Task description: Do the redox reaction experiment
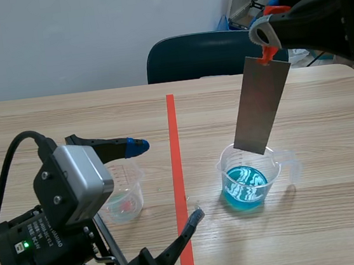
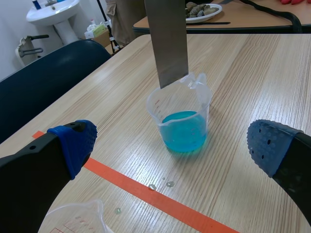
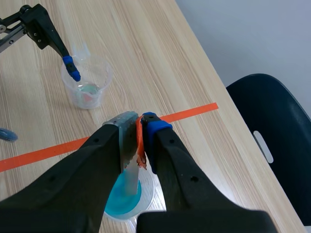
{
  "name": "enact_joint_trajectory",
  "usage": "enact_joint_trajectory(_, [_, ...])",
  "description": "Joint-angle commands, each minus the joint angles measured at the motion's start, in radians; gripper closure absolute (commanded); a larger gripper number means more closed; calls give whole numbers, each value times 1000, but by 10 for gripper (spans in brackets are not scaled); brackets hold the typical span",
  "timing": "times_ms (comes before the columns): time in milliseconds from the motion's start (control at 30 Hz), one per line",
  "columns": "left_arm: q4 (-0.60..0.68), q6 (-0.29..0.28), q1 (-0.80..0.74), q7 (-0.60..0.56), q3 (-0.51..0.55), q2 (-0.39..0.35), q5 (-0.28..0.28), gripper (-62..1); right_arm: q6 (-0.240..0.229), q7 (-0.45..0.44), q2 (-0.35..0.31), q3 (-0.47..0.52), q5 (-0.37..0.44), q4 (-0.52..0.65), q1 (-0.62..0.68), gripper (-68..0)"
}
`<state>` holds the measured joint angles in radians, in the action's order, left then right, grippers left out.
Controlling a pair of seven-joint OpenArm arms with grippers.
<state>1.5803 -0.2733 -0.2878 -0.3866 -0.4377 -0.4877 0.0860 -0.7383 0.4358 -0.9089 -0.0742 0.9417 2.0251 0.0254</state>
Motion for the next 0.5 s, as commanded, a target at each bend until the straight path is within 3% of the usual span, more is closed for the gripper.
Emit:
enact_joint_trajectory(0, [23,-2,0,-14,3,5,-11,-623,3,-23,-10,-8,-5,-15,-19,-6])
enact_joint_trajectory(467, [23,-2,0,-14,3,5,-11,-623,-7,-171,9,-92,-105,-116,-20,-6])
